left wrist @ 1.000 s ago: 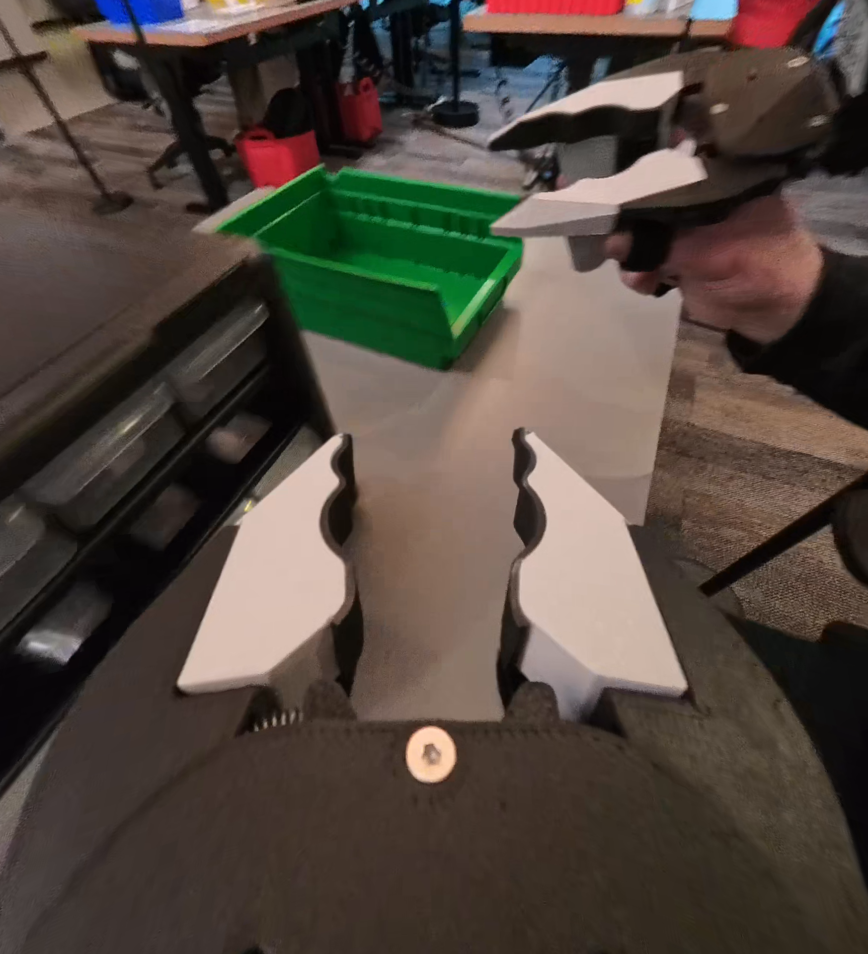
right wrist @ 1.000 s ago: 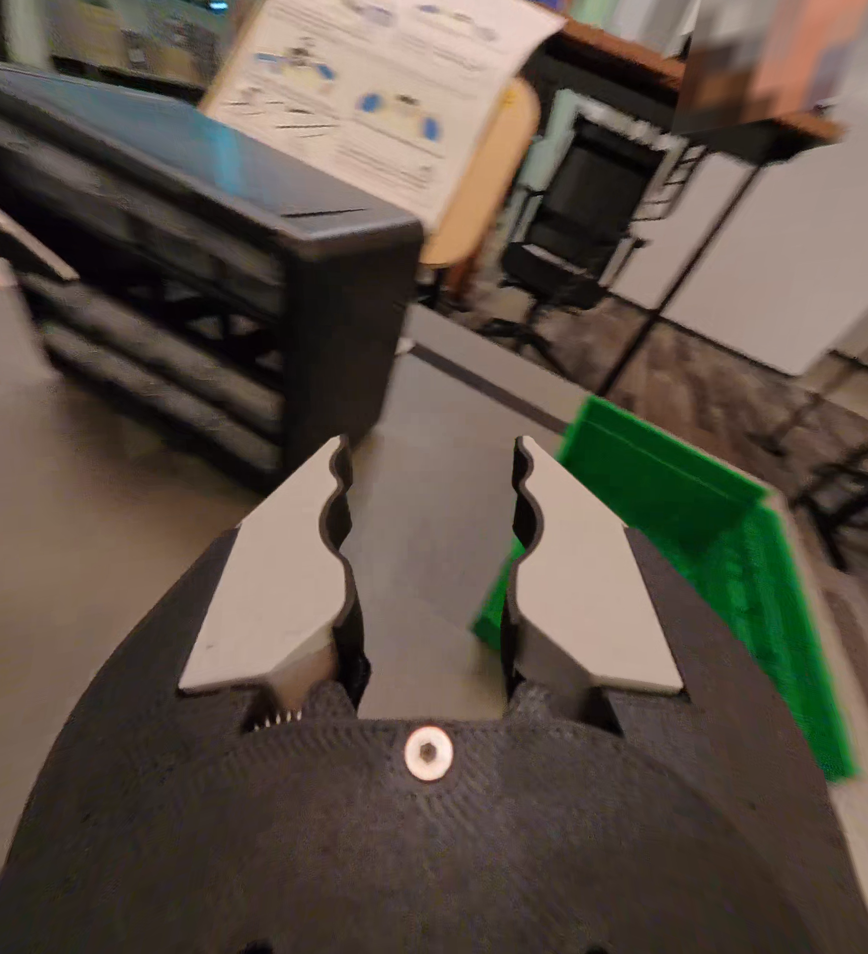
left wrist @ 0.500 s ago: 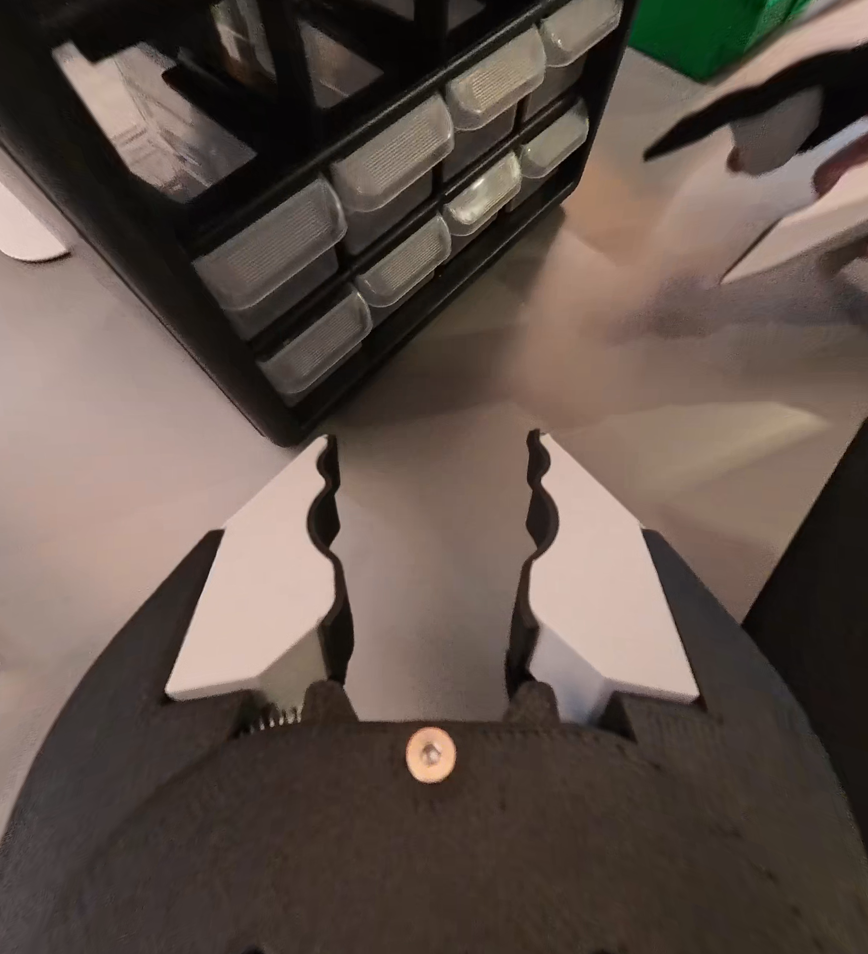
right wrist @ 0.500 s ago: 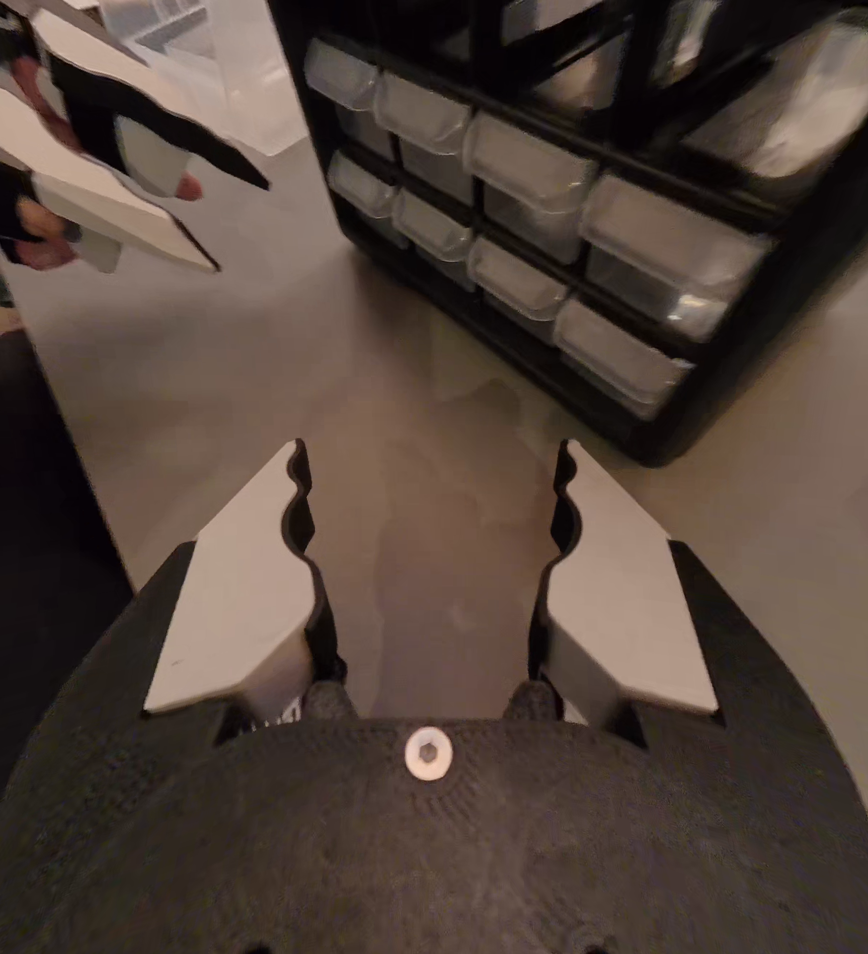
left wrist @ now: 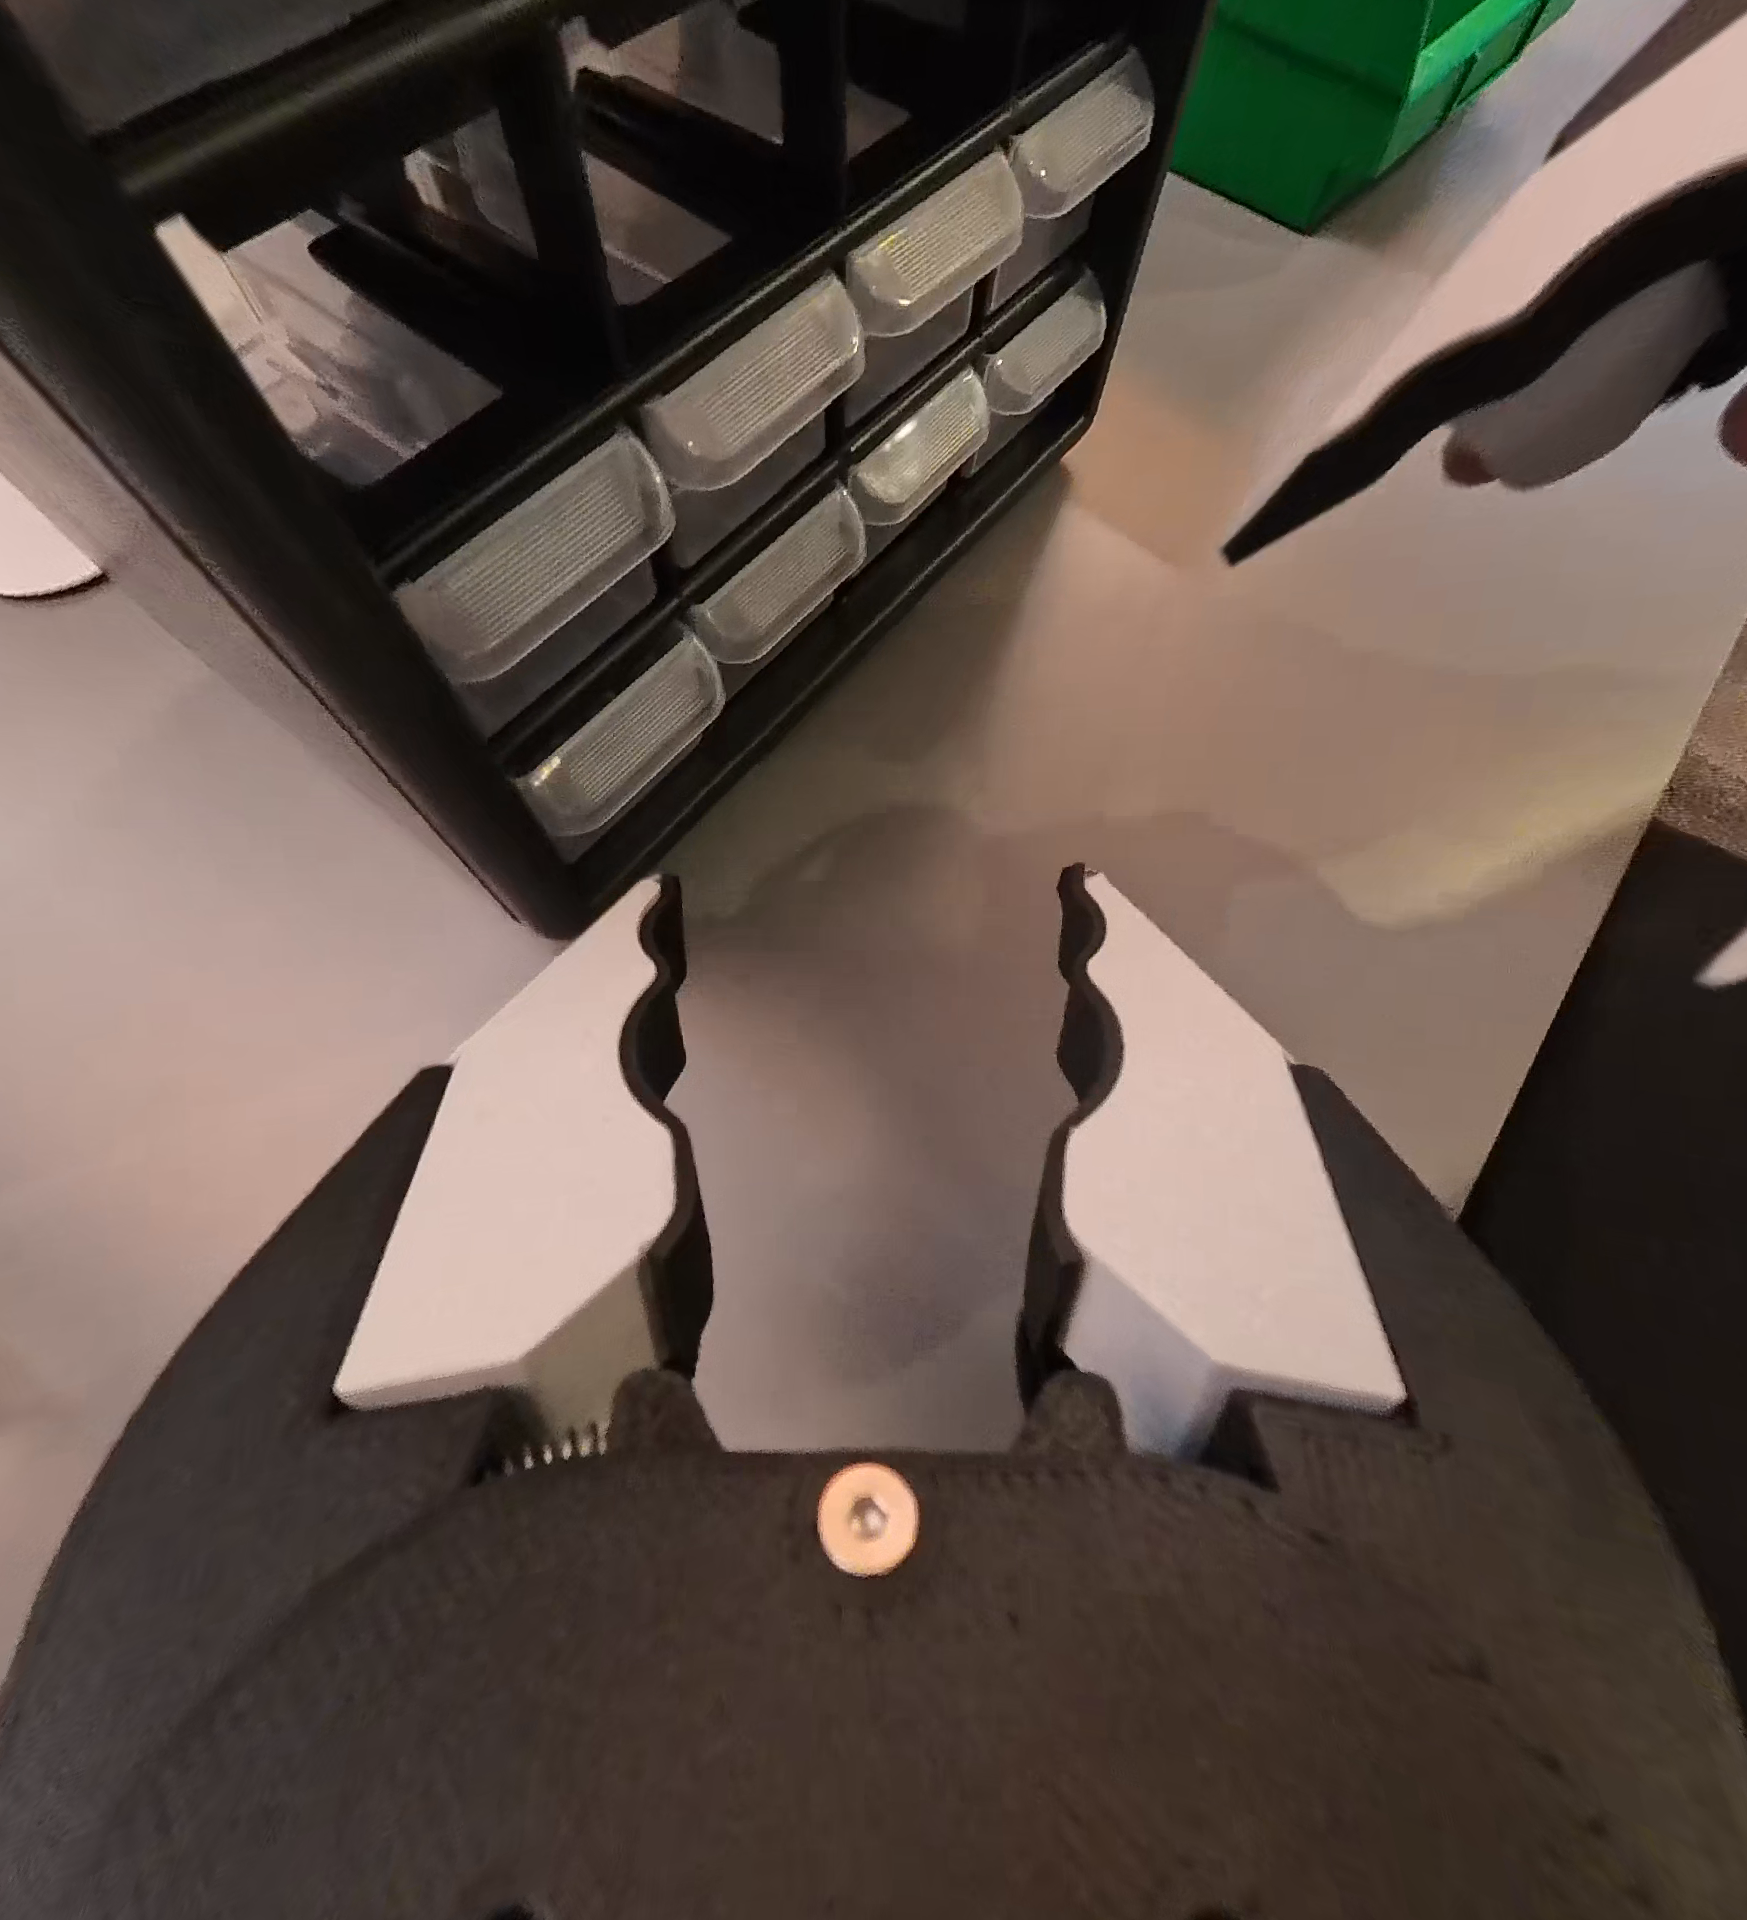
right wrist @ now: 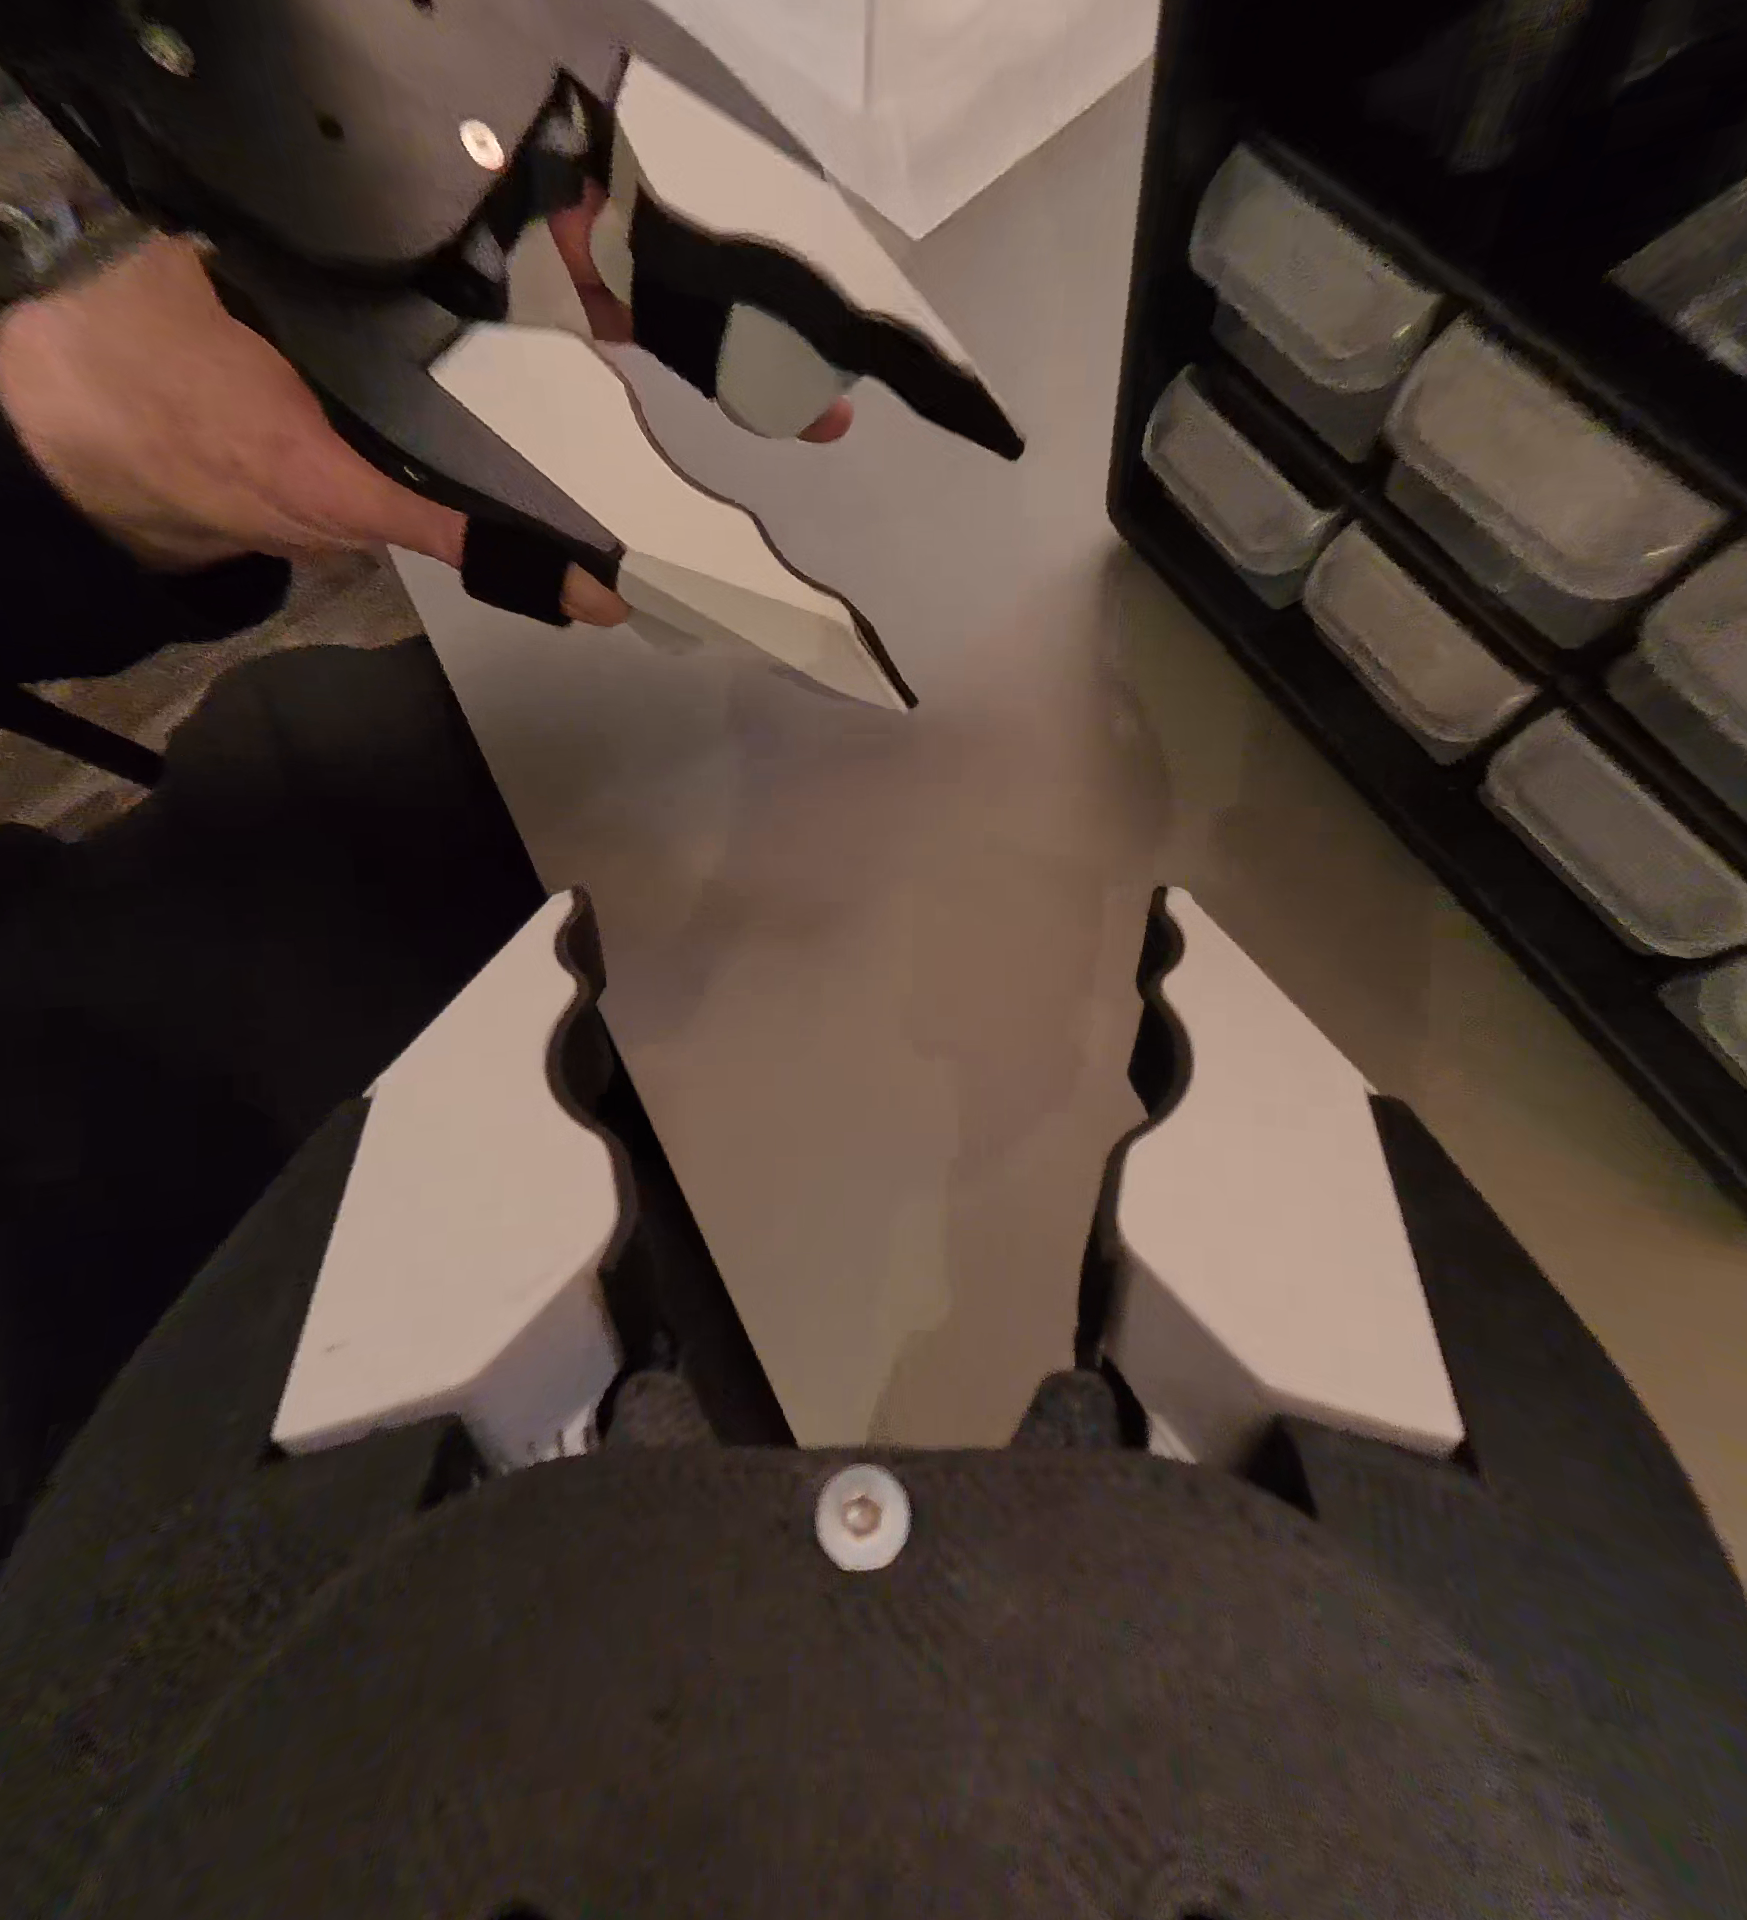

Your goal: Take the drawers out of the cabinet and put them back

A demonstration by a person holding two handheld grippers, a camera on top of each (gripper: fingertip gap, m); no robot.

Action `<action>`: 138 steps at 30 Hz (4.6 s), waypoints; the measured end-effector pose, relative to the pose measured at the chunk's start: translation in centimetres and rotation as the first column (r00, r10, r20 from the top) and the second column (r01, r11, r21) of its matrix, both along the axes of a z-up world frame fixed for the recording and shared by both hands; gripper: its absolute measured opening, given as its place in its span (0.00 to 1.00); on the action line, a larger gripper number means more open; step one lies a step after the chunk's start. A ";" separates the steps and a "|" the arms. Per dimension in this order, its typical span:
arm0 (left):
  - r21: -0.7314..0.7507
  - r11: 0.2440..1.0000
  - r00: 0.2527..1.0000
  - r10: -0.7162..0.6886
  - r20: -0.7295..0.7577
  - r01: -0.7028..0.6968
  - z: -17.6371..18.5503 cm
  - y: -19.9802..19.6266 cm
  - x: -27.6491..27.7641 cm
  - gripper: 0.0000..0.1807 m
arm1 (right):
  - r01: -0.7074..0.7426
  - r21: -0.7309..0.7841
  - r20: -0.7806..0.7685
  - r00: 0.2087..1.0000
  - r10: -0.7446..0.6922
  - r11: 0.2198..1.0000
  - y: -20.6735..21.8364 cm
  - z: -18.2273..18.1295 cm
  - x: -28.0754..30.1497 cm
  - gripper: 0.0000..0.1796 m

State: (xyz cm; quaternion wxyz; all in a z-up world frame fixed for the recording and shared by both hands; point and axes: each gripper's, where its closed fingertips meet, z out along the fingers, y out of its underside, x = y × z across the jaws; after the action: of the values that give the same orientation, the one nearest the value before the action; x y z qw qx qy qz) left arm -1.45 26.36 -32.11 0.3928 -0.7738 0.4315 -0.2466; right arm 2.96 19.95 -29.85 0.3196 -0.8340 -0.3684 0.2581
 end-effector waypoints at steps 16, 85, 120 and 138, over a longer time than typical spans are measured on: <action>-0.074 0.993 0.989 -0.097 -0.111 0.089 -4.3 -1.0 0.5 0.43 | -0.056 0.025 0.322 0.946 0.045 0.998 1.6 -8.9 2.3 0.61; -0.122 0.992 0.710 -0.116 -0.694 0.043 -2.5 15.1 -26.9 0.38 | -0.064 -0.006 0.280 0.958 0.063 0.998 1.4 -9.6 3.3 0.63; -0.070 0.976 0.714 -0.198 -0.672 0.205 6.3 10.7 -23.0 0.31 | -0.051 -0.032 0.245 0.968 0.058 0.998 1.4 -9.3 3.3 0.60; -0.180 0.774 0.523 -0.560 -0.643 0.608 -5.6 -2.8 2.4 0.32 | -0.162 0.060 0.131 0.979 0.153 0.985 -0.2 -4.7 3.7 0.58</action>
State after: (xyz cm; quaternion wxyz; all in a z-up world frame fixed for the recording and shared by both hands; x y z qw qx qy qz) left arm 0.94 23.57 -37.70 0.1324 -0.6048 0.7833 -0.0566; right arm 6.65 19.74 -34.53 0.3032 -0.8052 -0.4615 0.2163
